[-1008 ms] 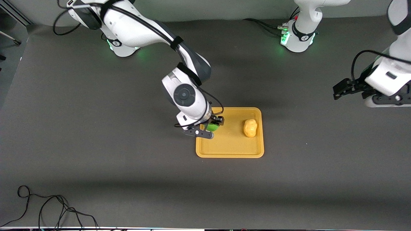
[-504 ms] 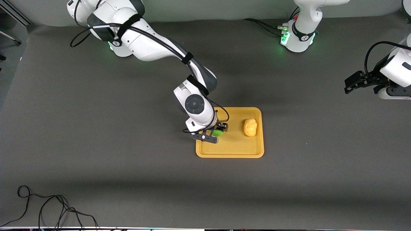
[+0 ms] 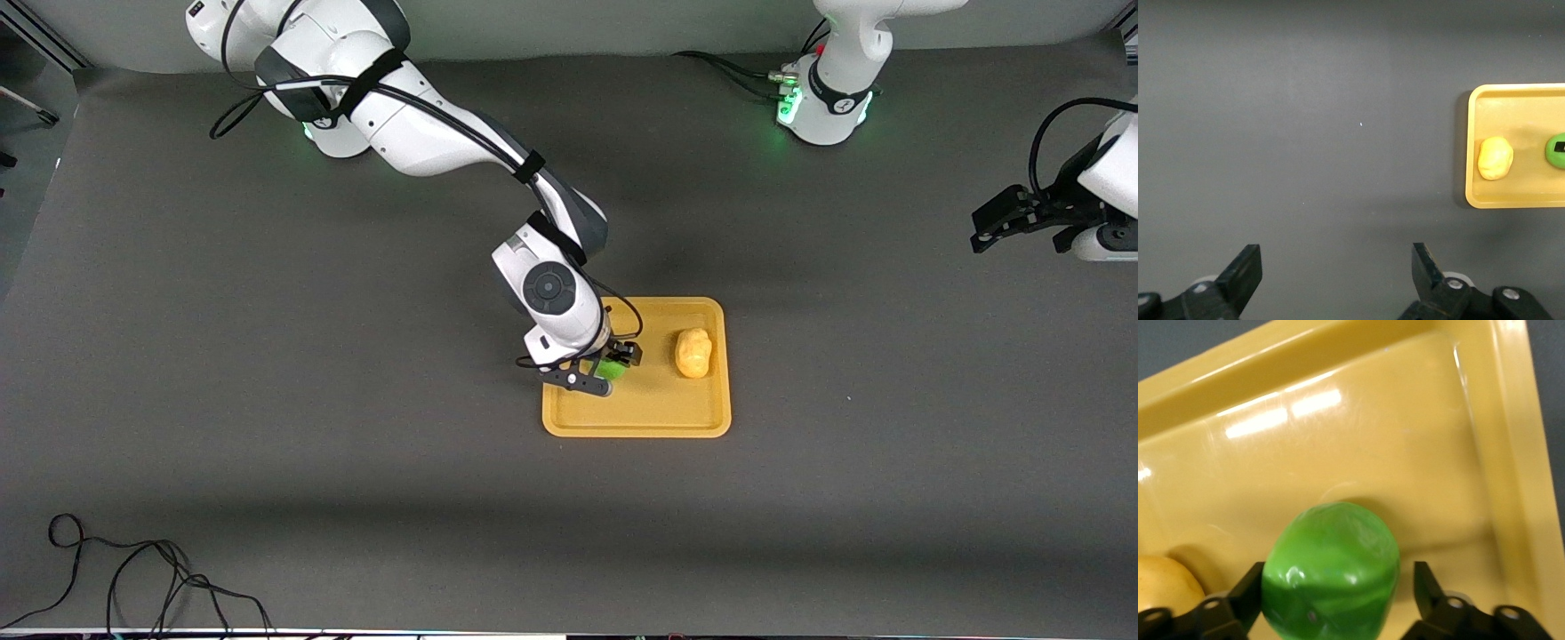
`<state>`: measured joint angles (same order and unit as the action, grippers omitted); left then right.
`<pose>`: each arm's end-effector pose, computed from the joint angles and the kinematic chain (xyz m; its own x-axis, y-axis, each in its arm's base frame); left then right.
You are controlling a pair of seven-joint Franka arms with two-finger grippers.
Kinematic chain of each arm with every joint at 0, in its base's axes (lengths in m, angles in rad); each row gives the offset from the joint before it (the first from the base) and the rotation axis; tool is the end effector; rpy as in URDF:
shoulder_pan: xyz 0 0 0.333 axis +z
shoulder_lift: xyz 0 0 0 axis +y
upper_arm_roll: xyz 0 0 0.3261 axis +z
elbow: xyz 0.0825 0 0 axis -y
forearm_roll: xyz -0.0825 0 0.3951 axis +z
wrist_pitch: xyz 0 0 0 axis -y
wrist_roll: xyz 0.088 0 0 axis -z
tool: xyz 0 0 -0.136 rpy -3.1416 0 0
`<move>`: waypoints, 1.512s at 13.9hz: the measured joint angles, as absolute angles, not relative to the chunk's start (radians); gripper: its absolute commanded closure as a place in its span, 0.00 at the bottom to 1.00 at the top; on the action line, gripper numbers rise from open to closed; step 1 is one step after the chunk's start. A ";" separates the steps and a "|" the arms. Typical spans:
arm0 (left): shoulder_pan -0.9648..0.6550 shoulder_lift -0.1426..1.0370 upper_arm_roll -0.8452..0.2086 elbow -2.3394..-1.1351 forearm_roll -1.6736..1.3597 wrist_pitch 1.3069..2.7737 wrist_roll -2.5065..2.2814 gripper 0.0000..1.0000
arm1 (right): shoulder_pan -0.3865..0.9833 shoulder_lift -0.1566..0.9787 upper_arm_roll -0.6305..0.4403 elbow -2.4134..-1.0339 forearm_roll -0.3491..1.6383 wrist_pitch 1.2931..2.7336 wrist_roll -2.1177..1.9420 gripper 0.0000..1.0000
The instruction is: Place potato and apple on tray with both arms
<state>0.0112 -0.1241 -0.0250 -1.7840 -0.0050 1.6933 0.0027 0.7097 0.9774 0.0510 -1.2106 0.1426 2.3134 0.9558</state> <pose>0.5348 -0.0087 0.5808 0.9993 -0.0158 0.0334 -0.0159 -0.9999 0.0018 0.5764 0.5420 0.1628 0.9522 -0.2992 -0.0619 -0.3055 -0.9339 -0.1856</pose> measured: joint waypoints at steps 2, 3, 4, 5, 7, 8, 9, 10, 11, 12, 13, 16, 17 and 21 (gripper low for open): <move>0.012 -0.130 -0.025 -1.808 -0.005 1.711 0.003 0.00 | 0.704 0.964 0.029 -1.201 0.087 2.305 0.955 0.00; 0.012 -0.130 -0.025 -1.814 -0.005 1.718 0.003 0.00 | 0.695 0.936 0.017 -1.202 0.068 2.273 0.948 0.00; 0.013 -0.131 -0.025 -1.815 -0.005 1.719 0.003 0.00 | 0.677 0.891 0.004 -1.207 0.063 2.224 0.925 0.00; 0.014 -0.133 -0.025 -1.816 -0.005 1.719 0.003 0.00 | 0.649 0.830 -0.003 -1.221 0.062 2.169 0.889 0.00; 0.015 -0.143 -0.025 -1.817 -0.005 1.719 0.003 0.00 | 0.561 0.660 -0.007 -1.289 0.063 2.048 0.777 0.00; 0.016 -0.148 -0.025 -1.820 -0.005 1.719 0.003 0.00 | 0.511 0.574 -0.007 -1.330 0.066 1.977 0.719 0.00; 0.016 -0.152 -0.025 -1.824 -0.005 1.719 0.003 0.00 | 0.462 0.495 -0.007 -1.372 0.069 1.921 0.657 0.00; 0.016 -0.153 -0.025 -1.826 -0.005 1.719 0.003 0.00 | 0.420 0.428 -0.009 -1.413 0.072 1.892 0.606 0.00; 0.016 -0.153 -0.026 -1.827 -0.005 1.719 0.003 0.00 | 0.387 0.371 -0.013 -1.456 0.072 1.872 0.564 0.00; 0.016 -0.154 -0.026 -1.827 -0.005 1.719 0.003 0.00 | 0.362 0.323 -0.021 -1.501 0.073 1.861 0.517 0.00; 0.016 -0.154 -0.026 -1.827 -0.005 1.719 0.003 0.00 | 0.348 0.283 -0.037 -1.546 0.073 1.861 0.470 0.00; 0.016 -0.154 -0.027 -1.828 -0.005 1.719 0.004 0.00 | 0.283 0.203 -0.058 -1.599 0.063 1.828 0.404 0.00; 0.016 -0.154 -0.027 -1.829 -0.005 1.719 0.004 0.00 | 0.237 0.177 -0.038 -1.593 0.050 1.792 0.393 0.00; 0.016 -0.155 -0.028 -1.832 -0.005 1.719 0.007 0.00 | -0.036 0.059 0.178 -1.568 0.012 1.658 0.309 0.00</move>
<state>0.0164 -0.1549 -0.0275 -1.8324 -0.0050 1.7195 0.0071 -0.0365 0.0592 0.1776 -1.5680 0.0123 1.6577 0.3095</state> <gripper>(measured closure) 0.000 0.000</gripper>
